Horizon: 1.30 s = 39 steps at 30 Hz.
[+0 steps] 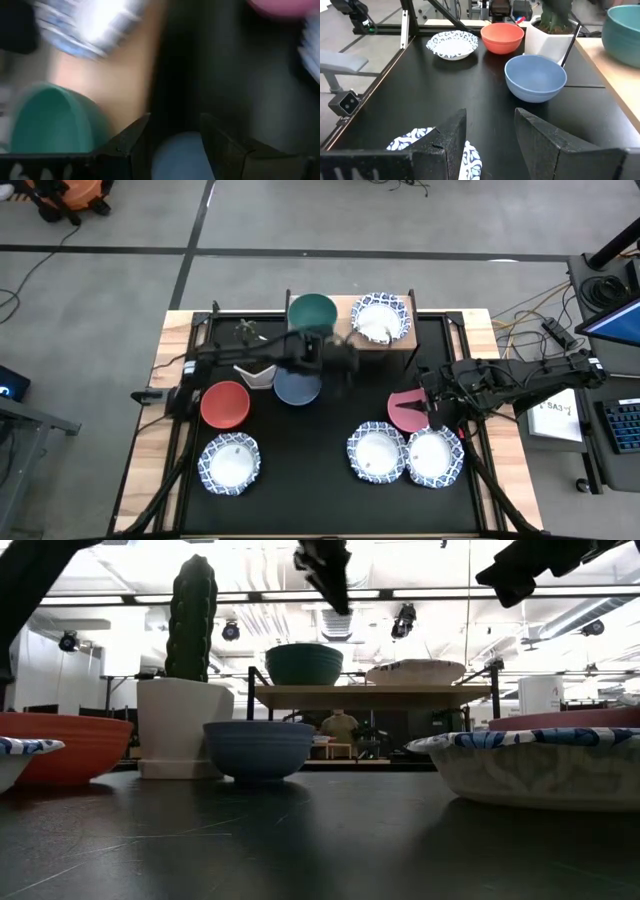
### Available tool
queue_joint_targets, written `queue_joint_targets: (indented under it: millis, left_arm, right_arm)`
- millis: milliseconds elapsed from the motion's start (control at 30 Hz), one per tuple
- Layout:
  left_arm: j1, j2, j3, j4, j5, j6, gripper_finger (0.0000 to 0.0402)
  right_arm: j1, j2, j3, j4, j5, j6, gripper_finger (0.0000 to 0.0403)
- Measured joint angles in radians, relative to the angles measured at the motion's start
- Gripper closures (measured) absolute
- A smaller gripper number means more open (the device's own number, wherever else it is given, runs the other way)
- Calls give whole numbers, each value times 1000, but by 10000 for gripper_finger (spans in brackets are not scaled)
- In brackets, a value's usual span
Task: Place and stack bowls onto a shelf
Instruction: Stack the blue bowl on top of the green bowl on the shelf
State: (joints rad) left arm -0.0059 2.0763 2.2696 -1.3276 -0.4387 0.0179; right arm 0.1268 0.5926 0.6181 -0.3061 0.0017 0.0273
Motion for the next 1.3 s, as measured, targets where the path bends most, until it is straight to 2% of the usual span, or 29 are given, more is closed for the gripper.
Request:
queue_joint_targets:
  millis: [133,267,367,467,700,833,1133,1300]
  left_arm:
    - [-98,-1,-5,-166,120,0,251]
    - [-171,-11,-59,-172,143,-1,251]
    - [-195,-49,-148,-134,142,-12,251]
    - [-198,-123,-308,-9,143,-46,251]
    - [-156,-337,-805,410,141,-149,251]
    - [-132,-375,-983,564,140,-170,251]
    - [-100,-364,-1132,641,136,-203,256]
    - [-96,-364,-1151,646,132,-203,296]
  right_arm:
    - [0,0,-4,4,0,0,245]
    - [0,0,-4,11,0,-1,245]
    - [0,0,-4,12,0,-1,245]
    - [0,0,-5,12,0,-1,245]
    - [0,0,-5,29,0,-1,245]
    - [0,0,-5,35,0,-1,245]
    - [0,0,-5,35,0,2,245]
    - [0,0,-5,35,1,-1,245]
